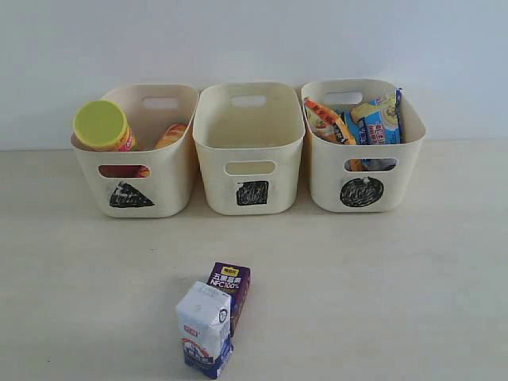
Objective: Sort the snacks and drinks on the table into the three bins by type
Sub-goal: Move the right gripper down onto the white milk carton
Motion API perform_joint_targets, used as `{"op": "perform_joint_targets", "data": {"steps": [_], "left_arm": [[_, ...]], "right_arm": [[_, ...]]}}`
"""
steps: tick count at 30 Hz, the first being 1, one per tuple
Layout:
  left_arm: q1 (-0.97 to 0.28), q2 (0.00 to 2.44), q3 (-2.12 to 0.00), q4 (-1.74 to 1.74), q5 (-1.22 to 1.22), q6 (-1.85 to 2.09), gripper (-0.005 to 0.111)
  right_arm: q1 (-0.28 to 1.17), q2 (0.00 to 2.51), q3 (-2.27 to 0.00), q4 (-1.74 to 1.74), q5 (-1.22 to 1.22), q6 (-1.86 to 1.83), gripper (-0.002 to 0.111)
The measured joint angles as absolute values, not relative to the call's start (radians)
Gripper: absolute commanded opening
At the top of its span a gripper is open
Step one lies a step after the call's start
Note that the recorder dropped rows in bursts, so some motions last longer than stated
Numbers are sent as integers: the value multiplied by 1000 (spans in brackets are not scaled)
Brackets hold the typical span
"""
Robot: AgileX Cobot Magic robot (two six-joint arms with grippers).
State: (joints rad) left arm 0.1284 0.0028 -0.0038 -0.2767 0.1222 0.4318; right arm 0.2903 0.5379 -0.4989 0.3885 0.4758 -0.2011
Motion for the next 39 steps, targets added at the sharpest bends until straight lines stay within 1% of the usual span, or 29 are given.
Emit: {"op": "perform_joint_targets", "data": {"steps": [6,11,13,16,18,19,21,23,25,26,29,32,39], "left_arm": [[128,3,-4,-277,122,432,4],[128,3,-4,-277,124,432,4],[128,3,-4,-277,124,432,4],[128,3,-4,-277,124,432,4],[128,3,-4,-277,124,432,4],[128,3,-4,-277,124,432,4],[128,3,-4,-277,124,432,4],[128,3,-4,-277,124,432,4],[128,3,-4,-277,124,432,4],[128,3,-4,-277,124,432,4],[128,3,-4,-274,124,432,4],[128,3,-4,-269,124,432,4],[128,3,-4,-270,158,432,4]], "right_arm": [[290,790,-739,533,822,-405,0],[293,1015,-908,588,1134,-479,0],[318,1079,-945,586,1182,-490,0],[394,1140,-974,570,1201,-496,1],[456,1166,-981,554,1205,-496,6],[486,1176,-981,546,1205,-496,12],[563,1202,-983,529,1183,-488,30],[636,1231,-984,519,1146,-479,55],[697,1260,-984,505,1095,-468,72],[727,1277,-984,498,1063,-458,75],[794,1332,-1011,436,983,-380,74],[837,1400,-1087,326,965,-298,74],[858,1589,-1300,225,998,-220,74]]}}
